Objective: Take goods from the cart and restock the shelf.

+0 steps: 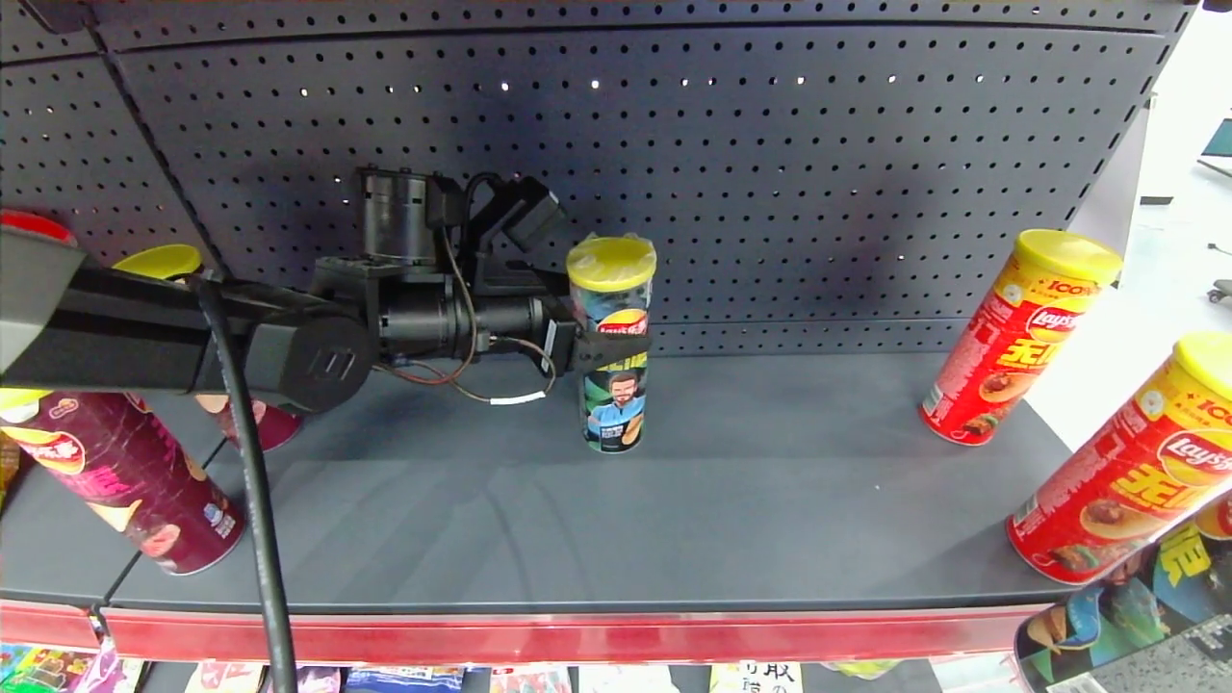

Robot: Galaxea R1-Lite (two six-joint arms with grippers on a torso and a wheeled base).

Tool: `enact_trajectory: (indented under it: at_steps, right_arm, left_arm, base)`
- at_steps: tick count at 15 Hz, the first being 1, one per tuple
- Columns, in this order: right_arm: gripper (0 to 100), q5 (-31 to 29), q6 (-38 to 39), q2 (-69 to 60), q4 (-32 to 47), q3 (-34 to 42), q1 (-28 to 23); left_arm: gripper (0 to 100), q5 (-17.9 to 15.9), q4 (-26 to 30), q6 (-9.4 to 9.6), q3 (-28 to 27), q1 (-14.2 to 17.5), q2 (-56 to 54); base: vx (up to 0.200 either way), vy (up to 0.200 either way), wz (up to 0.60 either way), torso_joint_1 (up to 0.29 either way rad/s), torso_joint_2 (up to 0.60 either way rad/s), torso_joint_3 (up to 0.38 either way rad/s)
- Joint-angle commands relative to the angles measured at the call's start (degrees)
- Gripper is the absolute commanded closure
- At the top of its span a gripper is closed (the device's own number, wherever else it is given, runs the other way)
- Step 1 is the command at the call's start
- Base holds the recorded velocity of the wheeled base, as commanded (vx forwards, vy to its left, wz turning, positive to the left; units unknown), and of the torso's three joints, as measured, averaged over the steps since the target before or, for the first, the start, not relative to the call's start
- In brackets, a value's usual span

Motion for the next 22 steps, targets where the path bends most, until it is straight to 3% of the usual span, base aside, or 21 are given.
enact_trajectory:
  at_steps: [1, 2, 7, 14, 22]
  right_arm:
    - [100, 0.0, 0.0, 0.1, 0.0, -0.2, 0.0]
    - [100, 0.0, 0.0, 0.0, 0.0, -0.1, -0.1]
    - [100, 0.0, 0.0, -0.4, 0.1, -0.2, -0.1]
    - [100, 0.1, 0.0, -0.5, 0.0, -0.4, 0.0]
    - [100, 0.2, -0.1, -0.1, 0.0, -1.1, 0.0]
  left_arm:
    - [0, 0.1, -0.2, -0.07, -0.2, -0.1, 0.5]
    - [100, 0.1, -0.9, -0.07, -0.1, -0.6, 0.8]
    - [100, -0.6, -0.9, -0.60, 1.4, -2.2, -1.3]
    - [100, -5.9, -1.1, -0.51, 21.7, -2.5, -16.1]
    - [100, -6.4, -1.1, -0.42, 31.9, -4.3, -23.5]
  base:
    - [0.000, 0.000, 0.00, 0.000, 0.00, 0.000]
    - [0.000, 0.000, 0.00, 0.000, 0.00, 0.000]
    - [0.000, 0.000, 0.00, 0.000, 0.00, 0.000]
    - [0.000, 0.000, 0.00, 0.000, 0.00, 0.000]
    - [0.000, 0.000, 0.00, 0.000, 0.00, 0.000]
